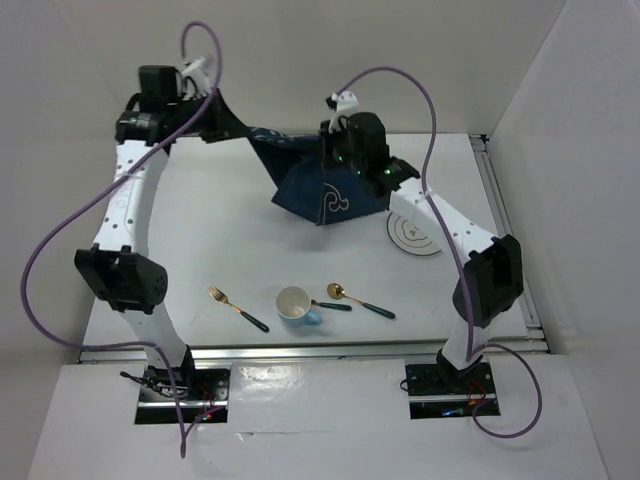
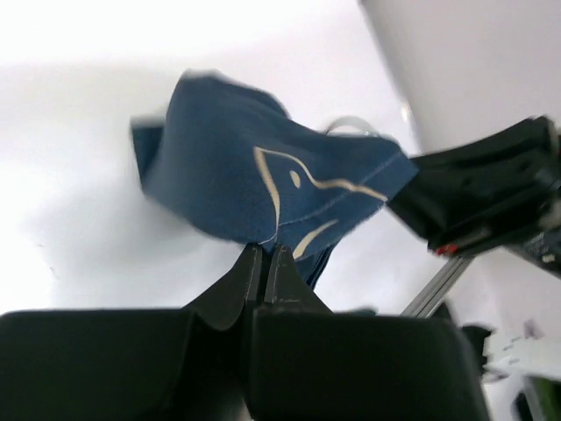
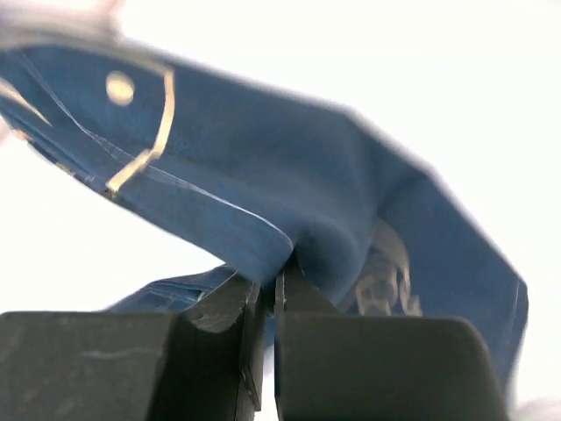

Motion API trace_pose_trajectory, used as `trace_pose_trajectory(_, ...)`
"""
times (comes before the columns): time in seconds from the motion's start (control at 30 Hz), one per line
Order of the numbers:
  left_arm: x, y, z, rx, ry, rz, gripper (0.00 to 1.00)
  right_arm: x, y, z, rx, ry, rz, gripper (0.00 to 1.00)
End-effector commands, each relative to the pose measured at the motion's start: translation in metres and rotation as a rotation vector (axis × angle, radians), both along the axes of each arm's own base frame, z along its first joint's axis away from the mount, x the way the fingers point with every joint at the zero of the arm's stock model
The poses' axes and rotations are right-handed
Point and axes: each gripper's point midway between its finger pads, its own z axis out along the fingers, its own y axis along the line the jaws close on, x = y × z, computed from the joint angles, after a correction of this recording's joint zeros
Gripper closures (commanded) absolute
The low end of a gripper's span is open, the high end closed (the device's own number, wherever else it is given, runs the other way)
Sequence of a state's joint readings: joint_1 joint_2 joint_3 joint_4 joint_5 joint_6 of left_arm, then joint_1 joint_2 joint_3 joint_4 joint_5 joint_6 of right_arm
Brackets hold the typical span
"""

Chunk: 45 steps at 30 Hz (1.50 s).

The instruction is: Set the dinner table for one person

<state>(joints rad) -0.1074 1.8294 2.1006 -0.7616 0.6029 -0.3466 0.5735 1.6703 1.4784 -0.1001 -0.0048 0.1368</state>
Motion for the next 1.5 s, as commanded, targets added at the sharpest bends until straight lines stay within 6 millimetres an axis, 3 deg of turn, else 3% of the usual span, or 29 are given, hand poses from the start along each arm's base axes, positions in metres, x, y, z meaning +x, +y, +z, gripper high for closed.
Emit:
trace_pose_trajectory(0.0, -0.024, 0.045, 0.097, -0.114, -0.234, 0.049, 1.0, 0.031, 0.016, 0.074, 0.018, -0.163, 0.05, 1.0)
trace_pose_trajectory(0.03, -0.027, 0.053, 0.109, -0.126, -0.268, 0.058, 1.0, 0.034, 0.02, 0.087, 0.022, -0.19, 0.068, 1.0)
trace_pose_trajectory(0.07, -0.03, 0.06, 0.123, -0.138, -0.31, 0.057, 1.0, 0.037, 0.022, 0.118, 0.053, -0.243, 0.066, 1.0)
trace_pose_trajectory(0.1, -0.032, 0.076, 0.133, -0.153, -0.324, 0.099, 1.0, 0.039, 0.022, 0.126, 0.065, -0.258, 0.077, 1.0)
trace_pose_trajectory(0.23, -0.056, 0.085, 0.173, -0.197, -0.413, 0.073, 1.0, 0.043, 0.024, 0.15, 0.098, -0.317, 0.074, 1.0)
trace_pose_trajectory(0.33, -0.075, 0.067, 0.182, -0.223, -0.441, -0.02, 1.0, 0.054, 0.013, 0.131, 0.091, -0.299, 0.033, 1.0)
trace_pose_trajectory(0.37, -0.083, 0.058, 0.174, -0.233, -0.421, -0.058, 1.0, 0.055, 0.006, 0.117, 0.077, -0.277, 0.023, 1.0)
trace_pose_trajectory(0.43, -0.096, 0.033, 0.165, -0.258, -0.407, -0.146, 1.0, 0.062, -0.015, 0.112, 0.087, -0.269, -0.037, 1.0)
trace_pose_trajectory(0.47, -0.106, 0.021, 0.145, -0.277, -0.353, -0.2, 1.0, 0.067, -0.023, 0.088, 0.063, -0.232, -0.06, 1.0)
trace_pose_trajectory(0.5, -0.117, 0.0, 0.134, -0.288, -0.331, -0.276, 1.0, 0.073, -0.041, 0.085, 0.066, -0.221, -0.097, 1.0)
trace_pose_trajectory(0.53, -0.124, -0.01, 0.119, -0.291, -0.3, -0.32, 0.98, 0.074, -0.05, 0.075, 0.057, -0.176, -0.105, 0.94)
trace_pose_trajectory(0.57, -0.128, -0.017, 0.104, -0.291, -0.263, -0.34, 0.89, 0.077, -0.06, 0.069, 0.045, -0.157, -0.123, 0.82)
trace_pose_trajectory(0.6, -0.131, -0.026, 0.069, -0.287, -0.187, -0.363, 0.52, 0.085, -0.076, 0.059, 0.041, -0.122, -0.158, 0.58)
trace_pose_trajectory(0.63, -0.133, -0.025, 0.042, -0.282, -0.122, -0.358, 0.23, 0.085, -0.085, 0.044, 0.032, -0.079, -0.17, 0.44)
trace_pose_trajectory(0.67, -0.134, -0.027, 0.03, -0.275, -0.09, -0.356, 0.18, 0.087, -0.092, 0.039, 0.029, -0.068, -0.176, 0.32)
trace_pose_trajectory(0.73, -0.124, -0.022, 0.008, -0.259, -0.026, -0.32, 0.16, 0.089, -0.109, 0.031, 0.031, -0.039, -0.2, 0.27)
trace_pose_trajectory(0.87, -0.099, -0.006, -0.021, -0.193, 0.073, -0.213, 0.17, 0.075, -0.118, 0.02, 0.028, 0.0, -0.203, 0.27)
trace_pose_trajectory(0.9, -0.092, 0.003, -0.027, -0.18, 0.102, -0.167, 0.19, 0.07, -0.117, 0.003, 0.023, 0.045, -0.196, 0.27)
trace_pose_trajectory(0.93, -0.085, 0.013, -0.031, -0.182, 0.117, -0.129, 0.25, 0.064, -0.117, 0.0, 0.021, 0.061, -0.185, 0.29)
trace_pose_trajectory(0.97, -0.078, 0.021, -0.037, -0.181, 0.137, -0.094, 0.41, 0.055, -0.117, -0.006, 0.025, 0.091, -0.179, 0.3)
trace_pose_trajectory(1.03, -0.068, 0.046, -0.063, -0.158, 0.221, 0.056, 0.62, 0.039, -0.112, -0.036, 0.034, 0.188, -0.144, 0.4)
trace_pose_trajectory(1.07, -0.065, 0.057, -0.08, -0.138, 0.278, 0.129, 0.69, 0.03, -0.111, -0.042, 0.04, 0.219, -0.136, 0.43)
trace_pose_trajectory(1.1, -0.063, 0.069, -0.096, -0.112, 0.333, 0.198, 0.71, 0.015, -0.112, -0.064, 0.035, 0.297, -0.134, 0.46)
trace_pose_trajectory(1.17, -0.064, 0.109, -0.14, -0.008, 0.471, 0.438, 0.64, -0.001, -0.113, -0.091, 0.043, 0.401, -0.144, 0.47)
trace_pose_trajectory(1.2, -0.073, 0.122, -0.159, 0.032, 0.551, 0.512, 0.55, -0.015, -0.115, -0.107, 0.039, 0.484, -0.163, 0.47)
trace_pose_trajectory(1.23, -0.082, 0.138, -0.183, 0.085, 0.608, 0.596, 0.37, -0.028, -0.116, -0.124, 0.04, 0.556, -0.173, 0.47)
trace_pose_trajectory(1.3, -0.094, 0.154, -0.208, 0.08, 0.685, 0.677, 0.23, -0.047, -0.118, -0.144, 0.062, 0.672, -0.211, 0.43)
trace_pose_trajectory(1.33, -0.102, 0.158, -0.228, 0.082, 0.718, 0.699, 0.19, -0.059, -0.117, -0.158, 0.088, 0.738, -0.23, 0.42)
trace_pose_trajectory(1.47, -0.112, 0.172, -0.264, 0.055, 0.805, 0.791, 0.19, -0.083, -0.113, -0.178, 0.154, 0.83, -0.247, 0.38)
